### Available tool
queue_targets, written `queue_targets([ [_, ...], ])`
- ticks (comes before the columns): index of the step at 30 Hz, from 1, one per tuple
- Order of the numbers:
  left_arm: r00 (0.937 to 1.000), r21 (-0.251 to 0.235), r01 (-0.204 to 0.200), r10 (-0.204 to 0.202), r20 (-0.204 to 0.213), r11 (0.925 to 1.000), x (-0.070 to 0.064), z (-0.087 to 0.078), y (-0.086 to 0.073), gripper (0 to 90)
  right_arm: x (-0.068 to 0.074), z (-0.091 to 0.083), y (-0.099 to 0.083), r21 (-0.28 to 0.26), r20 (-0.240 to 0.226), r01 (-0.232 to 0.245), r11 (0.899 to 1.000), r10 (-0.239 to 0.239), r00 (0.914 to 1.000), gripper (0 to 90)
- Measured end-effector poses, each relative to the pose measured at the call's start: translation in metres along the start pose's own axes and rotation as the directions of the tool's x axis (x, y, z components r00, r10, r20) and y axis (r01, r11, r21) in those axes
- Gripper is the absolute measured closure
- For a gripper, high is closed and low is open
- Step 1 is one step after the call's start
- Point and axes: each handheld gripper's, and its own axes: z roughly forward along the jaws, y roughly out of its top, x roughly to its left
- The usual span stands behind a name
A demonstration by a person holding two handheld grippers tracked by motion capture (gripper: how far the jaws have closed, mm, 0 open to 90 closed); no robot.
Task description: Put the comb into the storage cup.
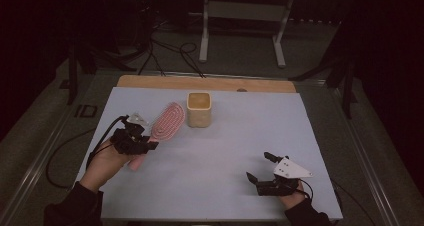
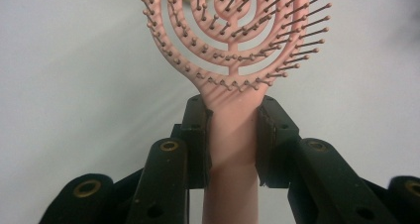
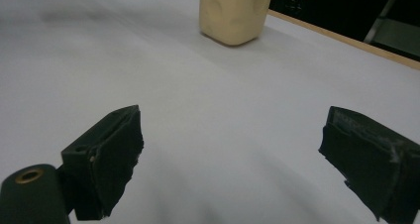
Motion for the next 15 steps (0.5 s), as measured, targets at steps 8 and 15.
queue_targets([
  [8, 0.9998, -0.029, -0.019, 0.019, 0.001, 0.9994, -0.005, -0.002, 0.014, 69.9, 0.0, 0.0, 0.001, -0.002, 0.002, 0.003, 1.0, -0.003, 1.0, 8.6],
  [15, 0.9999, -0.069, -0.016, 0.017, 0.003, 0.9975, -0.006, 0.0, 0.026, 70.0, 0.0, 0.001, 0.0, 0.002, 0.001, 0.0, 1.0, 0.0, 1.0, 8.6],
])
